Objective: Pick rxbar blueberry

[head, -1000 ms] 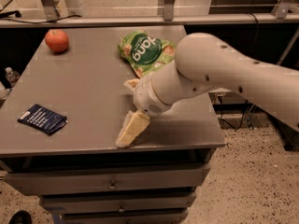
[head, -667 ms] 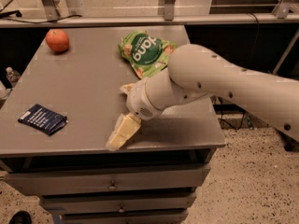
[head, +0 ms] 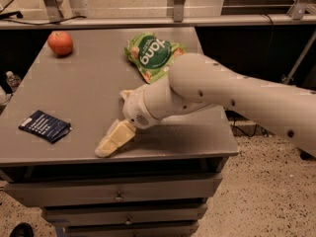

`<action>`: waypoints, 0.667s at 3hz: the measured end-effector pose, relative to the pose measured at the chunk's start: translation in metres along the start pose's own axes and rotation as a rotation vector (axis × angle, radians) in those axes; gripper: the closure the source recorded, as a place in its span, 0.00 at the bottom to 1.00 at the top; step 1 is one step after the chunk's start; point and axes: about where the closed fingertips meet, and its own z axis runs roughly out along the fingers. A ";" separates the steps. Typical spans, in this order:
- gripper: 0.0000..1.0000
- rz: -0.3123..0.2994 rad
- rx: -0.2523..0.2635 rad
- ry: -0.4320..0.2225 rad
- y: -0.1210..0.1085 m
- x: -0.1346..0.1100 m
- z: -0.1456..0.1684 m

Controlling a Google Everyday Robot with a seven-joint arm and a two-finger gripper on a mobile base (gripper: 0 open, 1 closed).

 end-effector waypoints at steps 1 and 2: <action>0.00 0.066 0.017 -0.015 0.005 -0.017 -0.006; 0.00 0.109 0.025 -0.016 0.018 -0.035 -0.031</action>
Offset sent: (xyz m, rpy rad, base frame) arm -0.0362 -0.0129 0.0788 0.0385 0.1102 -0.1276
